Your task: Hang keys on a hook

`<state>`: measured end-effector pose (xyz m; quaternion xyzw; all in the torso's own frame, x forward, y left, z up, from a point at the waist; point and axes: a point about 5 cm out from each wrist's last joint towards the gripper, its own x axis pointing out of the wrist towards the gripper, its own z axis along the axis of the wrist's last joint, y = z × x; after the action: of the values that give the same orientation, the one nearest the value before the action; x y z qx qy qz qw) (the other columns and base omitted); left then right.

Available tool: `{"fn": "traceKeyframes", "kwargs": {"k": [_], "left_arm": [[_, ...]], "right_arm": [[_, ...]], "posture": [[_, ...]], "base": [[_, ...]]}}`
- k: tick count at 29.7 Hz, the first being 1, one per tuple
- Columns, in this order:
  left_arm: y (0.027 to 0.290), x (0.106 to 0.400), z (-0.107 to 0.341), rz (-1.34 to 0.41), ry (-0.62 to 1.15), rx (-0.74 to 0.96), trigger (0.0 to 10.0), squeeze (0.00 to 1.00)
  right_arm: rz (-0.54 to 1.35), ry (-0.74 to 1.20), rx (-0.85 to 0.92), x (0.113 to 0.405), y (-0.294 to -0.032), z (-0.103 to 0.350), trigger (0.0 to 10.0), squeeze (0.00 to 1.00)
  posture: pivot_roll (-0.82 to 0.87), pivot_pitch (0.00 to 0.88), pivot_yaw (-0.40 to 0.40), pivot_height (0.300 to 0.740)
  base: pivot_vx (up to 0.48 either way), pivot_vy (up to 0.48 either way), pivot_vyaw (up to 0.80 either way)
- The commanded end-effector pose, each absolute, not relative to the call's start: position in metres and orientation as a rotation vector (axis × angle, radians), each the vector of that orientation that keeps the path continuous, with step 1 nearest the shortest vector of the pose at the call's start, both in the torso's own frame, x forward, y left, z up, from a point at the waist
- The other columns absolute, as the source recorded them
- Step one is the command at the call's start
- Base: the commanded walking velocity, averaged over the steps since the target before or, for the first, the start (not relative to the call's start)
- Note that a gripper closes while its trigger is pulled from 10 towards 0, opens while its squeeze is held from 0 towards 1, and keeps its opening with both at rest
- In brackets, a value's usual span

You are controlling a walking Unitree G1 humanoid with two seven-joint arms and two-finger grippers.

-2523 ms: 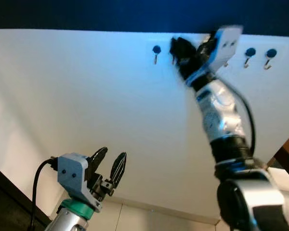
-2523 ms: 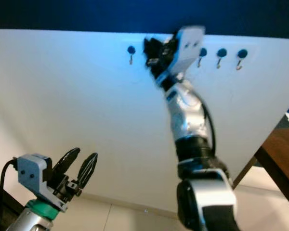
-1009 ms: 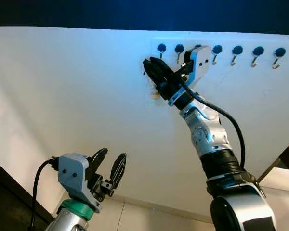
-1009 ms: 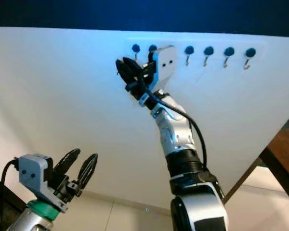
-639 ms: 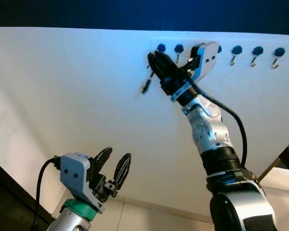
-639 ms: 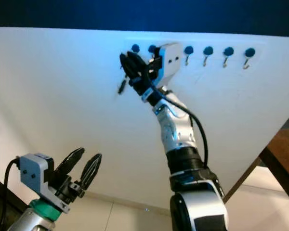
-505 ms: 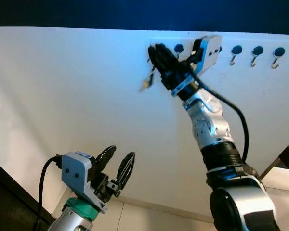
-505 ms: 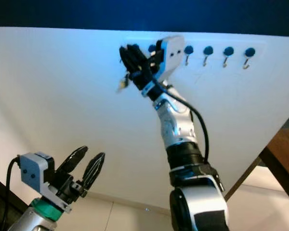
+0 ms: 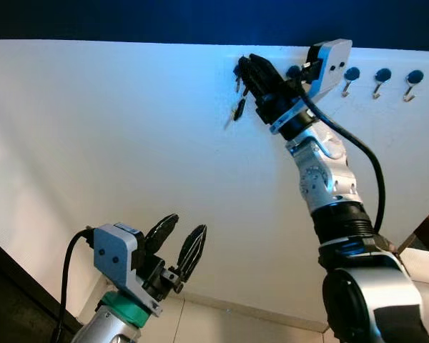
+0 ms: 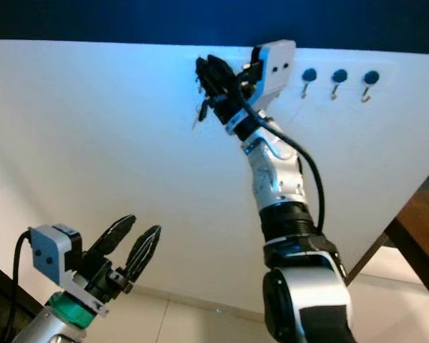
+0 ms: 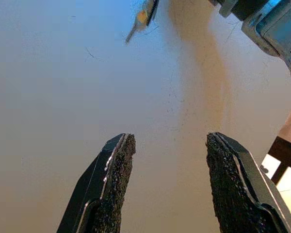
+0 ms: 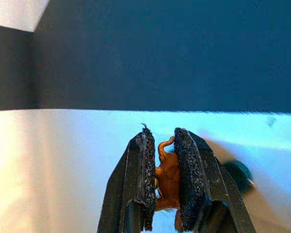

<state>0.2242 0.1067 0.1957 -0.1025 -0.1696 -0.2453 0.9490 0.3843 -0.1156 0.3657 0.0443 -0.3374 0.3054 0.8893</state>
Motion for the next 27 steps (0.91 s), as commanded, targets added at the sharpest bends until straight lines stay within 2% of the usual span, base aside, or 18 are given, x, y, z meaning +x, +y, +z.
{"fn": "traceKeyframes", "kwargs": {"k": [1, 4, 17, 27], "left_arm": [[0.107, 0.222, 0.196, -0.513, -0.339, -0.207, 10.0, 0.0], [0.107, 0.221, 0.196, -0.516, -0.336, -0.209, 10.0, 0.0], [0.107, 0.222, 0.195, -0.521, -0.332, -0.209, 10.0, 0.0], [0.107, 0.222, 0.195, -0.521, -0.331, -0.208, 10.0, 0.0]], "right_arm": [[0.565, -0.674, 0.093, 0.388, -0.13, 0.359, 10.0, 0.0], [0.51, -0.661, 0.105, 0.39, -0.144, 0.355, 10.0, 0.0], [0.44, -0.645, 0.108, 0.39, -0.163, 0.345, 10.0, 0.0], [0.448, -0.64, 0.109, 0.388, -0.163, 0.339, 10.0, 0.0]], "posture": [[-0.12, 0.096, 0.134, 0.74], [-0.12, 0.099, 0.143, 0.74], [-0.12, 0.094, 0.143, 0.74], [-0.12, 0.094, 0.143, 0.74]], "base": [[0.0, 0.0, 0.0], [0.0, 0.0, 0.0], [0.0, 0.0, 0.0], [0.0, 0.0, 0.0]]}}
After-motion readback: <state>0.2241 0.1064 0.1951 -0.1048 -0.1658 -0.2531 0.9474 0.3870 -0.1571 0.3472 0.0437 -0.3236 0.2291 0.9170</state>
